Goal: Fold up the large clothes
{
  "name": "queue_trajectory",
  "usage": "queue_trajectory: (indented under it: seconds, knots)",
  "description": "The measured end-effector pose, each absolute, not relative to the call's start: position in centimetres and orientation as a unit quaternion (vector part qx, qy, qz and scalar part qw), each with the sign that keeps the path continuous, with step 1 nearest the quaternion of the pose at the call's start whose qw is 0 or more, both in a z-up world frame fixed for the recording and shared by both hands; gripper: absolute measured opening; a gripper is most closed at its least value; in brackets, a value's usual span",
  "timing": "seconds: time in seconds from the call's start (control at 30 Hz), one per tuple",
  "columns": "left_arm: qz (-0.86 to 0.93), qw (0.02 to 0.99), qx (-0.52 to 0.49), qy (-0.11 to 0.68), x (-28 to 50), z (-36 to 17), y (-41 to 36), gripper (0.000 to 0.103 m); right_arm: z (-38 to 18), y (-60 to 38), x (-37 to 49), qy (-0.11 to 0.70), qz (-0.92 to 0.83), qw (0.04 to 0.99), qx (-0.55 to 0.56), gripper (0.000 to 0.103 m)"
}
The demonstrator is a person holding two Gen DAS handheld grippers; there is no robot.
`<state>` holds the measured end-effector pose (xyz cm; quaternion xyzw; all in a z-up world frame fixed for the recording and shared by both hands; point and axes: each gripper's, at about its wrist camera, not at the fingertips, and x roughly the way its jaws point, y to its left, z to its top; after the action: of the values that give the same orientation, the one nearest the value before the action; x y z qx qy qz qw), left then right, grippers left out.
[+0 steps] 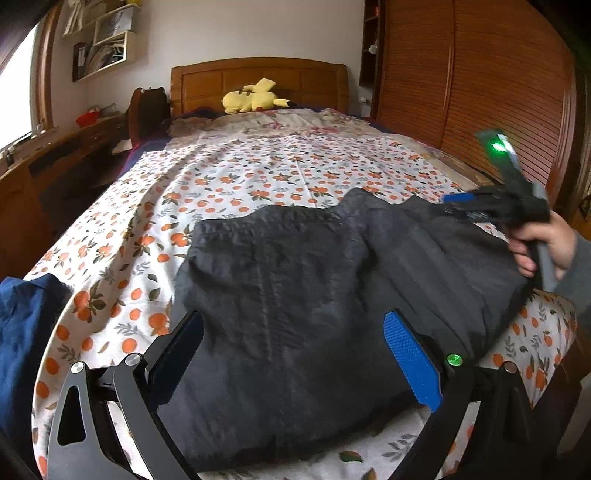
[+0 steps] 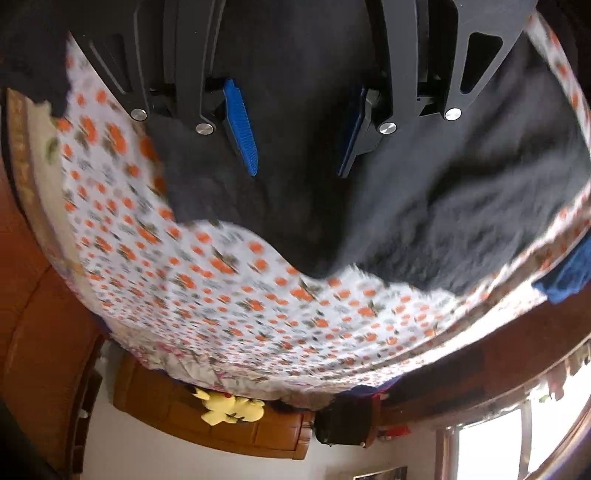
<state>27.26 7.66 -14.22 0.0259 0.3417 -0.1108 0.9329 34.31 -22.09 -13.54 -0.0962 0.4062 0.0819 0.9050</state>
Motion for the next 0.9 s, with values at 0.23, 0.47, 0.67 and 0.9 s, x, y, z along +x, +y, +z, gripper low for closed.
queue_trajectory:
  seconds: [0.23,0.47,0.67,0.9]
  knots:
    - [-0.123,0.927,0.032,0.352,26.3,-14.9,5.7,0.099,-13.6,-29.2,27.8,0.411,0.022,0.909,-0.070,0.064]
    - [-0.133,0.924,0.040,0.356,25.2,-15.2,3.6,0.099,-15.4,-33.7,24.5,0.434,0.003,0.901,0.002,0.064]
    - [-0.137,0.921,0.048,0.361,24.6,-15.3,2.4,0.099,-16.7,-34.2,23.7,0.447,0.024,0.893,0.055,0.064]
    - [-0.140,0.920,0.050,0.363,24.0,-15.2,1.2,0.099,-18.0,-33.2,23.3,0.456,0.073,0.883,0.078,0.021]
